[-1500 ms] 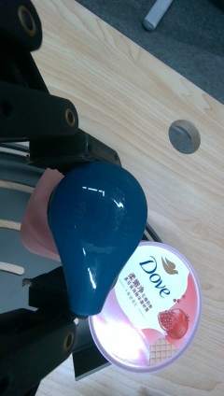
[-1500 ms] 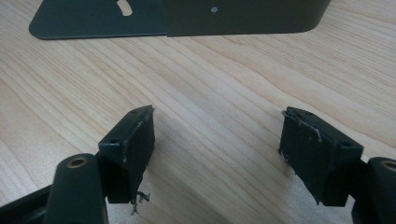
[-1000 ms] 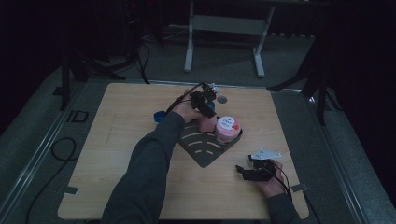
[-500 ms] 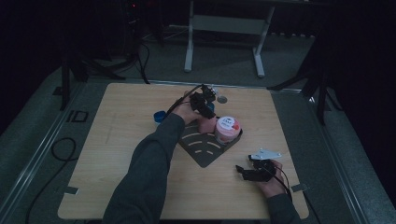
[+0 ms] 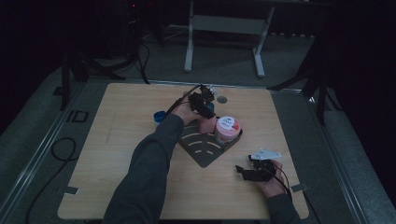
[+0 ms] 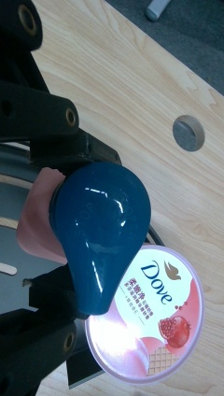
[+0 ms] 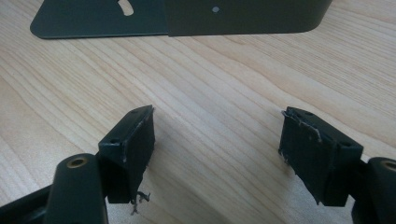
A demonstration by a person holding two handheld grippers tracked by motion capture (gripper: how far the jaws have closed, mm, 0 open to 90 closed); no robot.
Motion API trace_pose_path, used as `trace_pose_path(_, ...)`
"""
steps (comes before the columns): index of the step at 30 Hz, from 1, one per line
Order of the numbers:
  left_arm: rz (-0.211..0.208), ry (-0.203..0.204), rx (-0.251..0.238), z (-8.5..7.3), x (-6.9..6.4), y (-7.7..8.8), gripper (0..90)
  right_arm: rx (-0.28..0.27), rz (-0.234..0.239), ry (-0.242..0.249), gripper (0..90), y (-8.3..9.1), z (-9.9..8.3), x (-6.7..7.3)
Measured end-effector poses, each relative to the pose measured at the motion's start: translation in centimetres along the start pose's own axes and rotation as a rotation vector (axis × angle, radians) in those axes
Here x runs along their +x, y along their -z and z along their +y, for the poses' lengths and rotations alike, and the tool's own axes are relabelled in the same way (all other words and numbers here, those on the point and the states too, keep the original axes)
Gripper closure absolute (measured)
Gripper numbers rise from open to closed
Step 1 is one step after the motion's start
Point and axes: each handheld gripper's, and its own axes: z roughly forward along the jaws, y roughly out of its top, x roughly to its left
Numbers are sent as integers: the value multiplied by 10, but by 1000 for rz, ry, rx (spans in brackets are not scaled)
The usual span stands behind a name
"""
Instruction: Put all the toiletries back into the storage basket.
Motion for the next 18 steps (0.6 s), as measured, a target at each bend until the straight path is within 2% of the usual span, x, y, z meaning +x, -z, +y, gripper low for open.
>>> trace_pose_path(4, 5, 14, 11, 1, 0, 0, 455, 0, 0, -2, 261, 0, 0, 0)
trace_pose_path(6, 28, 20, 17, 1, -1, -1, 412, 0, 1, -2, 260, 0, 0, 0)
trace_pose_path(11, 44, 40, 37, -1, 1, 1, 332, 0, 1, 0, 261, 0, 0, 0)
trace_pose_path(16, 43, 63, 28, -2, 2, 8, 289, -1, 1, -1, 261, 0, 0, 0)
trace_pose_path(18, 42, 57, 33, -1, 1, 10, 289, 0, 2, 0, 261, 0, 0, 0)
